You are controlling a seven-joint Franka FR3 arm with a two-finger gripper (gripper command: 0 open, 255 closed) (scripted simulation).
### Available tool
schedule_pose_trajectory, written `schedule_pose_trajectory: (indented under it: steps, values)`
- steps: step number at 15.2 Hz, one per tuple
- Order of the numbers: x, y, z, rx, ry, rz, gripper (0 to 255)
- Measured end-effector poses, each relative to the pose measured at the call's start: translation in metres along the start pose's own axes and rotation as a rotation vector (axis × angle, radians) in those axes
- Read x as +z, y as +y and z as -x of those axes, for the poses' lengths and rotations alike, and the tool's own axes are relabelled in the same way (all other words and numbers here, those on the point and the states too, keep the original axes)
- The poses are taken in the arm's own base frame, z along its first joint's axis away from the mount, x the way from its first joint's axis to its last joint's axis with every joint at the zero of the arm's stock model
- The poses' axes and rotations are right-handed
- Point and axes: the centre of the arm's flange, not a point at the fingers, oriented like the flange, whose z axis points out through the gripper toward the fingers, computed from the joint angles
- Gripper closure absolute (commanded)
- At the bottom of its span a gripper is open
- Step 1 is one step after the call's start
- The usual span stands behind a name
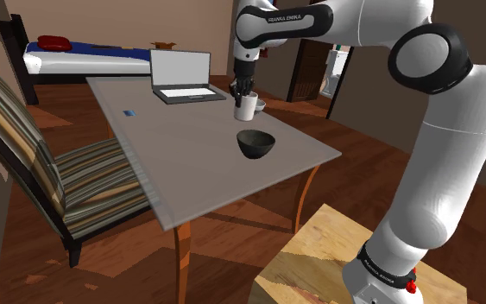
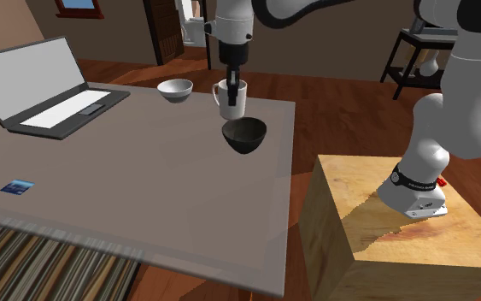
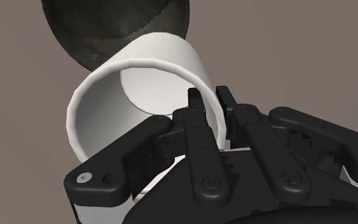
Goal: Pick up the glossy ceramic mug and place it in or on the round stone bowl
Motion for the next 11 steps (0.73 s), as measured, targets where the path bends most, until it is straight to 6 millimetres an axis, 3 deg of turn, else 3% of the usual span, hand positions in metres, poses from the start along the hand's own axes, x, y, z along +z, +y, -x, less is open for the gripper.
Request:
schedule_pose_trajectory:
  steps: [5,11]
  values:
    - [0.002,0.058,0.025,0.001,0.0,0.0,255]
    - [0.032,0.062,0.028,-0.001,-0.001,0.0,255]
